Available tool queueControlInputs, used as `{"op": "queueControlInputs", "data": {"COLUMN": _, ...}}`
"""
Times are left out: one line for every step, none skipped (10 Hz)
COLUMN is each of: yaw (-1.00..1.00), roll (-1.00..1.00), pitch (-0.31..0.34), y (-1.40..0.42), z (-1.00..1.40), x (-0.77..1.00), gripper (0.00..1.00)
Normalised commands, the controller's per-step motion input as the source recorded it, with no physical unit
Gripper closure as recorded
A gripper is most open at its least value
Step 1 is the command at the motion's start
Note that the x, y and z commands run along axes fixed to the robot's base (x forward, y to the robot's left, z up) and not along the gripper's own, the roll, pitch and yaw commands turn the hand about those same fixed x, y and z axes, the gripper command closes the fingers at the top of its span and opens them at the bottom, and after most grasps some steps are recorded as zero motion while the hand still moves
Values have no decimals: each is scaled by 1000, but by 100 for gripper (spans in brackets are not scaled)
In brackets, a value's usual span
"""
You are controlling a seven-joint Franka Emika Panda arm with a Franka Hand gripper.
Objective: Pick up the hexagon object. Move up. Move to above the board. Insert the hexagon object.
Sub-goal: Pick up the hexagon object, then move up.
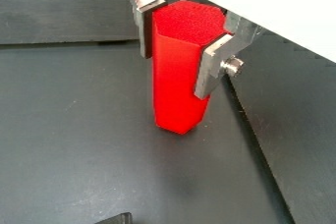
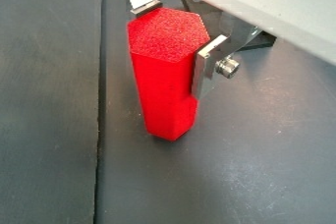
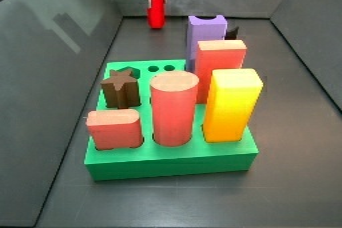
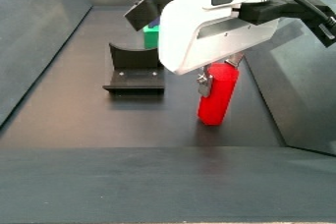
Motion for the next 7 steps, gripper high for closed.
{"op": "queueControlInputs", "data": {"yaw": 0, "roll": 0, "pitch": 0, "y": 0, "z": 0, "x": 0, "gripper": 100}}
{"op": "queueControlInputs", "data": {"yaw": 0, "roll": 0, "pitch": 0, "y": 0, "z": 0, "x": 0, "gripper": 100}}
{"op": "queueControlInputs", "data": {"yaw": 0, "roll": 0, "pitch": 0, "y": 0, "z": 833, "x": 0, "gripper": 100}}
{"op": "queueControlInputs", "data": {"yaw": 20, "roll": -4, "pitch": 22, "y": 26, "z": 805, "x": -60, "gripper": 100}}
{"op": "queueControlInputs", "data": {"yaw": 18, "roll": 3, "pitch": 35, "y": 21, "z": 746, "x": -74, "gripper": 100}}
{"op": "queueControlInputs", "data": {"yaw": 6, "roll": 33, "pitch": 44, "y": 7, "z": 592, "x": -52, "gripper": 100}}
{"op": "queueControlInputs", "data": {"yaw": -2, "roll": 55, "pitch": 57, "y": 2, "z": 456, "x": -36, "gripper": 100}}
